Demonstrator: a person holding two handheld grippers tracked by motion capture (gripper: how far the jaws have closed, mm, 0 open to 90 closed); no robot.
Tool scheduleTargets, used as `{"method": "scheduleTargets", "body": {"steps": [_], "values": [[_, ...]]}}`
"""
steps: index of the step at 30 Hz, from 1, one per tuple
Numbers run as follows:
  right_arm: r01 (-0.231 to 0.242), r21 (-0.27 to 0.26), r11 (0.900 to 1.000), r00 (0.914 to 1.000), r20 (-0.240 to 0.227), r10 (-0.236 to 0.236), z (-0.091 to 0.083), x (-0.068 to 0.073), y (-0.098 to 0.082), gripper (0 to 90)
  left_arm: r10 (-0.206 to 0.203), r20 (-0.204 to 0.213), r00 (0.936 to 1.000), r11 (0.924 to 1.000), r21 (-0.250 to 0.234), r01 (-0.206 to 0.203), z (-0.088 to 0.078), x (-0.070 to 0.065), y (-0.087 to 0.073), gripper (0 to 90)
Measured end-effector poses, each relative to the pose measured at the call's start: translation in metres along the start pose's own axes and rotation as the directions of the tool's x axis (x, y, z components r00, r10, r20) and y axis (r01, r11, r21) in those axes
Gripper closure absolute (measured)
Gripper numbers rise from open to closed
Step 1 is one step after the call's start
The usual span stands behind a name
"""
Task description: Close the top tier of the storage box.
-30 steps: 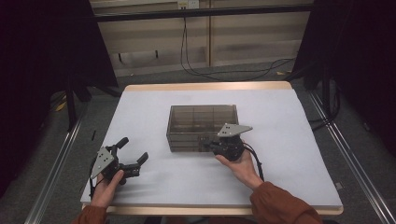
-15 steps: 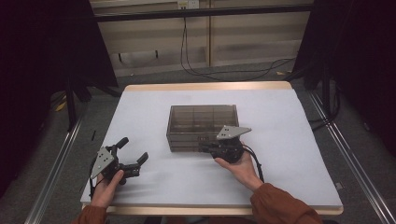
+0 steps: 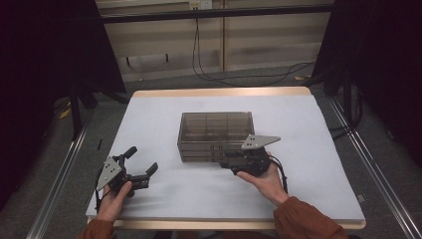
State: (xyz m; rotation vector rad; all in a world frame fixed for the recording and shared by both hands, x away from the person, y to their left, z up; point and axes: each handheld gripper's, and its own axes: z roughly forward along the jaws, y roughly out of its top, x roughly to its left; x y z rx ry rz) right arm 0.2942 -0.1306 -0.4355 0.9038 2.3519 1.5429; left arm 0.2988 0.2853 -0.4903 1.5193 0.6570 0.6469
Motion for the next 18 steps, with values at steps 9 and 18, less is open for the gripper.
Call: {"method": "scheduleTargets", "body": {"steps": [9, 18], "values": [[-0.016, -0.003, 1.000, 0.9993, 0.034, 0.016, -0.019, -0.005, -0.005, 44.6, -0.001, -0.002, 1.0000, 1.0000, 0.000, 0.001, 0.000, 0.000, 0.000, 1.6], [-0.034, 0.020, 0.999, 0.9982, 0.050, 0.033, -0.032, -0.003, -0.014, 36.5, 0.005, 0.001, 1.0000, 1.0000, 0.002, -0.005, -0.001, 0.000, 0.000, 1.6]]}}
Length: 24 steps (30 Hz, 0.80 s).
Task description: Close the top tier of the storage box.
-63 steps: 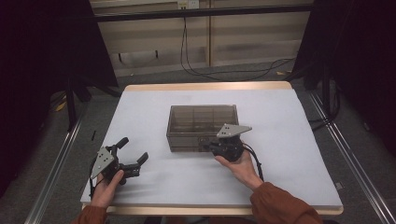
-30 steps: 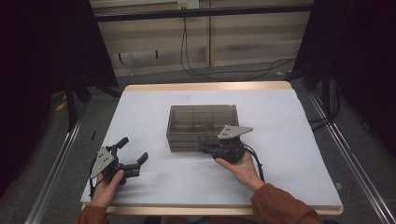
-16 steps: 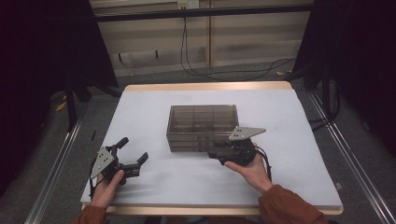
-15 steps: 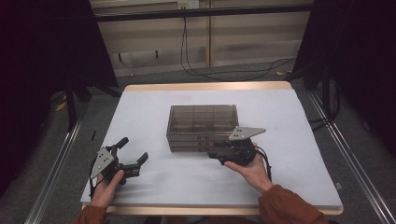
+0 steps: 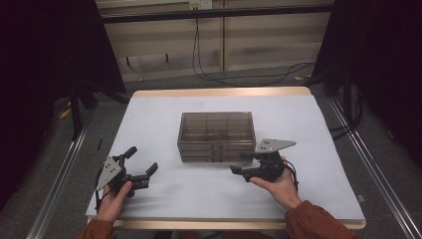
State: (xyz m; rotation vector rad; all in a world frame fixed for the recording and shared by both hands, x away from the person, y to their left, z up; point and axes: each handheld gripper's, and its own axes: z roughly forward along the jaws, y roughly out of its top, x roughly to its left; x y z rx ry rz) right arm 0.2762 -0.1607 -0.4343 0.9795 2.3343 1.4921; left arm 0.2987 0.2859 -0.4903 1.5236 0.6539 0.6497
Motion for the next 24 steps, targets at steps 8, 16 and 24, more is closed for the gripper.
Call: {"method": "scheduleTargets", "body": {"steps": [8, 16, 24], "values": [[-0.044, -0.020, 0.999, 0.9979, 0.046, 0.045, -0.021, -0.008, -0.008, 29.4, -0.010, -0.003, 1.0000, 0.9999, -0.004, 0.010, 0.000, 0.000, 0.000, 1.5], [-0.066, -0.022, 0.998, 0.9923, 0.104, 0.068, -0.043, -0.015, -0.020, 24.8, 0.005, 0.000, 1.0000, 1.0000, 0.002, -0.005, 0.000, -0.001, 0.000, 1.5], [-0.116, -0.044, 0.992, 0.9772, 0.174, 0.122, -0.067, -0.029, -0.034, 20.4, -0.003, -0.001, 1.0000, 1.0000, -0.001, 0.003, 0.000, 0.000, 0.000, 1.5]]}}
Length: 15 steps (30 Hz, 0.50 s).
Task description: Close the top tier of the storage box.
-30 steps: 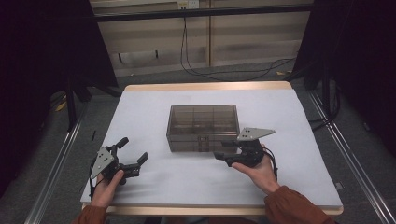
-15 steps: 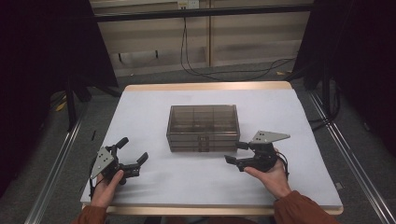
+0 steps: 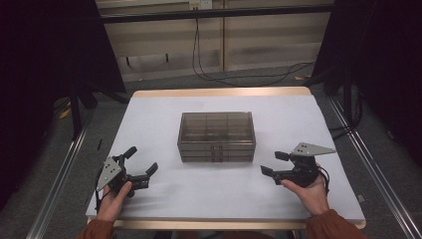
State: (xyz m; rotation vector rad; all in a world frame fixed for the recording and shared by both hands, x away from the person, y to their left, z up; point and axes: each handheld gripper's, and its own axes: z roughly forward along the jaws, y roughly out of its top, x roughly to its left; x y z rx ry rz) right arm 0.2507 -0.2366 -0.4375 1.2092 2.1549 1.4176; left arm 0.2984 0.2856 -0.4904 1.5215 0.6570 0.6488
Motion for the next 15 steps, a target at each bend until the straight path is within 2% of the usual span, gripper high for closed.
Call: {"method": "scheduleTargets", "body": {"steps": [2, 5, 7, 11, 13, 15], "values": [[-0.021, 0.006, 1.000, 0.9997, 0.012, 0.021, -0.002, -0.002, -0.004, 20.7, 0.001, 0.003, 1.0000, 1.0000, 0.002, -0.001, 0.000, 0.000, 0.000, 1.5], [-0.029, 0.012, 1.000, 0.9994, 0.020, 0.029, -0.005, -0.006, -0.007, 20.6, 0.001, 0.003, 1.0000, 1.0000, 0.001, -0.001, 0.000, 0.000, 0.000, 1.5], [-0.031, 0.011, 0.999, 0.9979, 0.057, 0.031, -0.011, -0.013, -0.013, 20.0, -0.001, 0.001, 1.0000, 1.0000, 0.000, 0.001, 0.000, 0.000, 0.000, 1.5], [-0.049, -0.004, 0.999, 0.9945, 0.092, 0.050, -0.018, -0.021, -0.018, 18.7, 0.003, 0.000, 1.0000, 1.0000, 0.002, -0.003, 0.000, 0.000, 0.000, 1.5], [-0.077, 0.017, 0.997, 0.9904, 0.117, 0.075, -0.019, -0.025, -0.024, 18.1, 0.004, 0.000, 1.0000, 1.0000, 0.000, -0.004, 0.000, 0.000, 0.000, 1.5], [-0.088, 0.028, 0.996, 0.9898, 0.115, 0.085, -0.020, -0.025, -0.026, 18.2, 0.003, -0.001, 1.0000, 1.0000, 0.000, -0.003, 0.000, 0.000, 0.000, 1.5]]}}
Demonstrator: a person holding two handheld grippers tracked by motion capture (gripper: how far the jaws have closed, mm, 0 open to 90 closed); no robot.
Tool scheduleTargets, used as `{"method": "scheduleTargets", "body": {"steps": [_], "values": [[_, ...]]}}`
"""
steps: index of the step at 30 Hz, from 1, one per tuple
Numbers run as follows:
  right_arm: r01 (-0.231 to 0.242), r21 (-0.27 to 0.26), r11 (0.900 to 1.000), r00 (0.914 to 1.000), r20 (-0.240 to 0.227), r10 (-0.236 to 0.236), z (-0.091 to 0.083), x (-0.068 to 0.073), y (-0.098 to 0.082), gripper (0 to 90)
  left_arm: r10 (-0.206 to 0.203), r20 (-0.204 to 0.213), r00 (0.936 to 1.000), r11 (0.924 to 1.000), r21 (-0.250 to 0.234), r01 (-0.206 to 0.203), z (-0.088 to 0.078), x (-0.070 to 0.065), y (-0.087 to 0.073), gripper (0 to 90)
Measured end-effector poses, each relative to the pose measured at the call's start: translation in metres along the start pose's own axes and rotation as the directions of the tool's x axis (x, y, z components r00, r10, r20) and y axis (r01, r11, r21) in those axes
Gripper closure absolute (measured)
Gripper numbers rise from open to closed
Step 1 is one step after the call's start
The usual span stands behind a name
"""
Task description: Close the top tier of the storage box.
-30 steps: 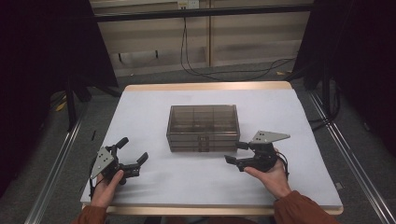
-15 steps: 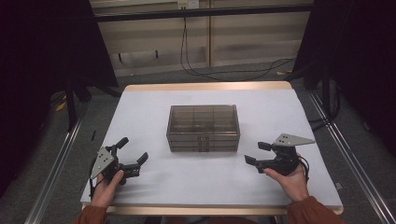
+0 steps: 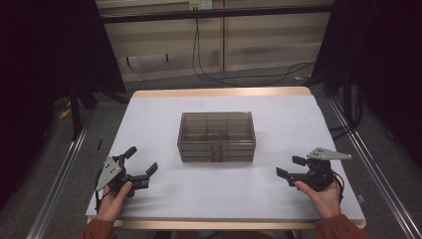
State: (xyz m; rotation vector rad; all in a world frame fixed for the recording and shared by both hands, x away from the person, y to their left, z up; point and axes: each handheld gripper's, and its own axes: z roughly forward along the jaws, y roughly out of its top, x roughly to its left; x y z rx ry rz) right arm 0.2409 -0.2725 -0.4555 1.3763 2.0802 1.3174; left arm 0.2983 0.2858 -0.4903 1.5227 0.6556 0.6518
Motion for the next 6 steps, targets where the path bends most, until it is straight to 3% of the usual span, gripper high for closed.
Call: {"method": "scheduleTargets", "body": {"steps": [6], "values": [[-0.015, -0.001, 1.000, 0.9990, 0.042, 0.015, -0.0091, -0.0094, -0.0055, 15.2, -0.006, 0.004, 1.0000, 1.0000, -0.003, 0.006, 0.0001, 0.0008, 0.0000, 1.5]]}}
